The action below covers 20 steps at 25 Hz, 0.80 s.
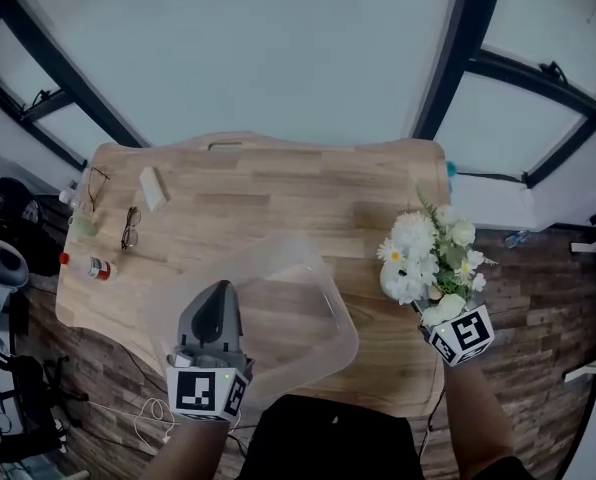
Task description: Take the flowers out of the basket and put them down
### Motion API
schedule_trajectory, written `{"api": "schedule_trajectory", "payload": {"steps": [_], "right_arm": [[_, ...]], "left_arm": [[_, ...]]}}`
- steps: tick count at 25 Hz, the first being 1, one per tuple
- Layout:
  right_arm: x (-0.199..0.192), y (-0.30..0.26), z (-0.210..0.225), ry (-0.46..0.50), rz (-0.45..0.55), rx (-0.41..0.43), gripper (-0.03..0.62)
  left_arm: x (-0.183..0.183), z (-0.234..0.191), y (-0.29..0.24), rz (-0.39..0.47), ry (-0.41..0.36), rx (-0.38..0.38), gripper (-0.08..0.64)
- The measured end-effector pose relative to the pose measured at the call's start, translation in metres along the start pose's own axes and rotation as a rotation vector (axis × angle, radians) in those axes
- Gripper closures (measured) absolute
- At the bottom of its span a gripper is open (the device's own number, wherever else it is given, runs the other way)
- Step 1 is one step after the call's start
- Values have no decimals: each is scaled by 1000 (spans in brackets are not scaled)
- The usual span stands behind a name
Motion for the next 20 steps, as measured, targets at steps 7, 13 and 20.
{"api": "schedule_trajectory", "payload": {"steps": [7,13,20], "right_arm": [[-21,-17,4,-5,-8,18,311],[-28,-21,-9,16,12,46,311],[-34,-16,-10,-29,-14,32,311]], "left_arm": [[0,0,-3,-28,-23,12,555],[0,-1,10,-43,-43,33,555],[10,-7,16,-41,-20,52,555]]}}
Point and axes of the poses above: the fingertips, and each gripper's own axes: y backward along the fingers, z to its right, x out of its top, the point moved 4 cm from there along y, backward along the fingers, and after that the axes turned 2 degrees about -z, right-handed, at the moved point
